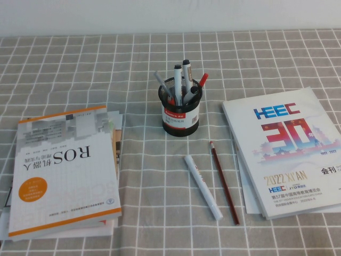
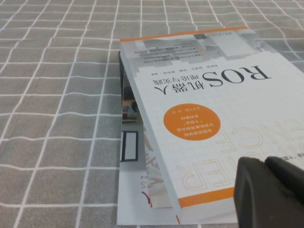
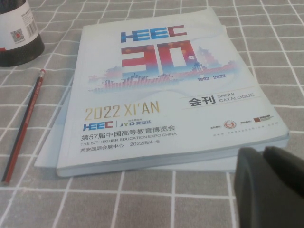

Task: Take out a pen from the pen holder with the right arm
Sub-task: 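Take a marker out of the pen holder and lay it on the table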

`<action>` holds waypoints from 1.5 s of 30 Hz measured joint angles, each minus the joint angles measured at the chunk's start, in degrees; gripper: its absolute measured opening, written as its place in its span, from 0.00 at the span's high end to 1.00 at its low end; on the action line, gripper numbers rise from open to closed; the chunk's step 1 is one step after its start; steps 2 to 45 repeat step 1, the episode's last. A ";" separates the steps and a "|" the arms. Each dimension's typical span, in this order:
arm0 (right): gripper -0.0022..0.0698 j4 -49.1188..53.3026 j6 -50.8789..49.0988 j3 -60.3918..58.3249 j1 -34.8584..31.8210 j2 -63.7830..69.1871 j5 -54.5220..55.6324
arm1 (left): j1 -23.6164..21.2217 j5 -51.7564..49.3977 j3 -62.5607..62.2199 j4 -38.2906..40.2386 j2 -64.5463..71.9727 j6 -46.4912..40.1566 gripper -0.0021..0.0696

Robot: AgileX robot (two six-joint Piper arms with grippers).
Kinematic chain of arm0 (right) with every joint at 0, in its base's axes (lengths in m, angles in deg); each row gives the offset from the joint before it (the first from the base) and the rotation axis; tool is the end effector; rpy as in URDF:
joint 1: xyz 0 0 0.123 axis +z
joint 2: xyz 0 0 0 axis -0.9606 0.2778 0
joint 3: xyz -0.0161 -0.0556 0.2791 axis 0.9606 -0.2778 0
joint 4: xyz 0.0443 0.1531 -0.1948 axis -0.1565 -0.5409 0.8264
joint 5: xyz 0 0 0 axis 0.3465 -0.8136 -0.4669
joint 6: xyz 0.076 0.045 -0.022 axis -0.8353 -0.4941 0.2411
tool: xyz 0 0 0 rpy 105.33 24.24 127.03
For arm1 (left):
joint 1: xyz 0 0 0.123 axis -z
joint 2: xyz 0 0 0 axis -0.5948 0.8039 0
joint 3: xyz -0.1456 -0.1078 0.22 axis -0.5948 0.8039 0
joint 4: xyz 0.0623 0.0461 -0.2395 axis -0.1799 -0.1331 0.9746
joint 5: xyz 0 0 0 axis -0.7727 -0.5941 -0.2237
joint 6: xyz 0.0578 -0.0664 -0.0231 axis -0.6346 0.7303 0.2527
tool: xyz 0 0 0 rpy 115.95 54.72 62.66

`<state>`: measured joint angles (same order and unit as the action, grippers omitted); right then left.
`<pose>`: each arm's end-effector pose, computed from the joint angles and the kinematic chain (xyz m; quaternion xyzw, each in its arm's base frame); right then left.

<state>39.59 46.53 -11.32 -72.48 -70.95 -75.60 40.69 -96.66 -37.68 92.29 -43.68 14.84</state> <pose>0.0520 0.0110 0.1711 -0.0067 0.8061 0.0759 0.5868 0.0519 -0.0058 0.1700 0.0442 0.8057 -0.0243 0.5901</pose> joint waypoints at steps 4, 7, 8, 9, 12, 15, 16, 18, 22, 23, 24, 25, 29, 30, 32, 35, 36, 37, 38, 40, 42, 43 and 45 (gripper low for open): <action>0.99 0.00 0.00 0.00 0.00 0.00 0.00 | 0.00 0.00 0.00 0.00 0.00 0.00 0.98; 0.99 0.00 0.00 0.00 0.00 0.00 0.00 | 0.00 0.00 0.00 0.00 0.00 0.00 0.98; 0.99 0.00 0.00 0.00 0.00 0.00 0.00 | 0.00 0.00 0.00 0.00 0.00 0.00 0.98; 0.99 0.00 0.00 0.00 0.00 0.00 0.00 | 0.00 0.00 0.00 0.00 0.00 0.00 0.98; 0.99 0.00 0.00 0.00 0.00 0.00 0.00 | 0.00 0.00 0.00 0.00 0.00 0.00 0.98; 0.99 0.00 0.00 0.00 0.00 0.00 0.00 | 0.00 0.00 0.00 0.00 0.00 0.00 0.98; 0.99 0.00 0.00 0.00 0.00 0.00 0.00 | 0.00 0.00 0.00 0.00 0.00 0.00 0.98; 0.99 0.00 0.00 0.00 0.00 0.00 0.00 | 0.00 0.00 0.00 0.00 0.00 0.00 0.98; 0.99 0.00 0.00 0.00 0.00 0.00 0.00 | 0.00 0.00 0.00 0.00 0.00 0.00 0.98; 0.99 0.00 0.00 0.00 0.00 0.00 0.00 | 0.00 0.00 0.00 0.00 0.00 0.00 0.98; 0.99 0.00 0.00 0.00 0.00 0.00 0.00 | 0.00 0.00 0.00 0.00 0.00 0.00 0.98; 0.99 0.00 0.00 0.00 0.00 0.00 0.00 | 0.00 0.00 0.00 0.00 0.00 0.00 0.98; 0.99 0.00 0.00 0.00 0.00 0.00 0.00 | 0.00 0.00 0.00 0.00 0.00 0.00 0.98; 0.99 0.00 0.00 0.00 0.00 0.00 0.00 | 0.00 0.00 0.00 0.00 0.00 0.00 0.98; 0.99 0.00 0.00 0.00 0.00 0.00 0.00 | 0.00 0.00 0.00 0.00 0.00 0.00 0.98; 0.99 0.00 0.00 0.00 0.00 0.00 0.00 | 0.00 0.00 0.00 0.00 0.00 0.00 0.98; 0.99 0.00 0.00 0.00 0.00 0.00 0.00 | 0.00 0.00 0.00 0.00 0.00 0.00 0.98; 0.99 0.00 0.00 0.00 0.00 0.00 0.00 | 0.00 0.00 0.00 0.00 0.00 0.00 0.98; 0.99 0.00 0.00 0.00 0.00 0.00 0.00 | 0.00 0.00 0.00 0.00 0.00 0.00 0.98; 0.99 0.00 0.00 0.00 0.00 0.00 0.00 | 0.00 0.00 0.00 0.00 0.00 0.00 0.98; 0.99 0.00 0.00 0.00 0.00 0.00 0.00 | 0.00 0.00 0.00 0.00 0.00 0.00 0.98; 0.99 0.00 0.00 0.00 0.00 0.00 0.00 | 0.00 0.00 0.00 0.00 0.00 0.00 0.98; 0.99 0.00 0.00 0.00 0.00 0.00 0.00 | 0.00 0.00 0.00 0.00 0.00 0.00 0.98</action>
